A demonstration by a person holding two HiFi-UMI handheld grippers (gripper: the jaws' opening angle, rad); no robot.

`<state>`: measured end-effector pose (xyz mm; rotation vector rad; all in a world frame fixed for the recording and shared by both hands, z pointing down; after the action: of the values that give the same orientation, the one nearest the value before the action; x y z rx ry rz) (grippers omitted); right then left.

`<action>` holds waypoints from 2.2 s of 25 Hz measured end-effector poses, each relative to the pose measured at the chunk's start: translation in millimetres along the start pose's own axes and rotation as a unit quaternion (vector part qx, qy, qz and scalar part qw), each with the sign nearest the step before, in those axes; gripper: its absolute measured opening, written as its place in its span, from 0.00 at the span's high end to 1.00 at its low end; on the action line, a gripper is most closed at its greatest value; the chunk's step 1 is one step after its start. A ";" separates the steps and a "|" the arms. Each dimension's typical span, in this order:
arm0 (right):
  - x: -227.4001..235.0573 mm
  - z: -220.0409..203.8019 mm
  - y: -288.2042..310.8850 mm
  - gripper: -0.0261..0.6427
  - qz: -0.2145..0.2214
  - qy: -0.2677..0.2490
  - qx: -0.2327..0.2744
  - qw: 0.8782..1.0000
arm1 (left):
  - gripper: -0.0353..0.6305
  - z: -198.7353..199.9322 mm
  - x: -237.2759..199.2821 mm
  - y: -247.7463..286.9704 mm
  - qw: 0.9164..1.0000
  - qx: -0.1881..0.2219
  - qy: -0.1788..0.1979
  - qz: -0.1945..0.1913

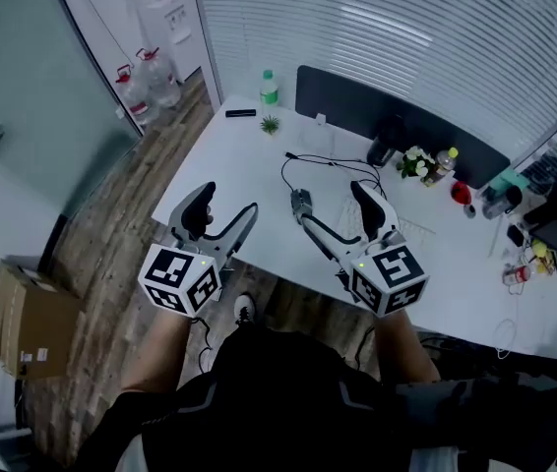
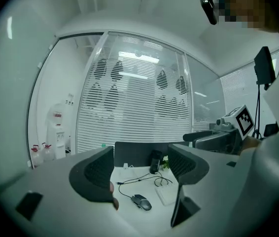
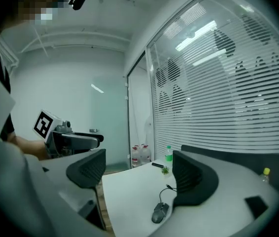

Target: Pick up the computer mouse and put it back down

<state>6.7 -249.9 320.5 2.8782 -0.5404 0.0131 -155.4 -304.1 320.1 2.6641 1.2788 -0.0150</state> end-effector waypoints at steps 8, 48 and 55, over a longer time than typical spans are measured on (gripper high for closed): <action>0.7 11.8 51.1 0.33 -0.055 0.006 -0.009 0.998 | 0.41 9.8 -56.7 22.8 0.998 -0.007 0.008 -0.055; 101.9 -240.7 174.0 0.40 -0.140 0.138 -0.200 0.960 | 0.41 -231.6 -122.5 173.6 0.972 -0.222 -0.040 -0.061; 98.8 -300.2 185.9 0.39 -0.135 0.144 -0.253 0.947 | 0.41 -285.2 -114.6 184.7 0.960 -0.268 -0.056 -0.058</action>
<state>41.1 -391.5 657.0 2.3620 -0.0707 0.2162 -104.7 -456.7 640.7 2.0979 1.1934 0.1420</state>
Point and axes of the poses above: the fingertips, and each gripper's own axes: y forward along the fingers, x to its right, z out of its top, the point moved 2 cm from there along -y, backward along the fingers, and after that the axes turned 1 degree about -x, right-handed, at the moved point
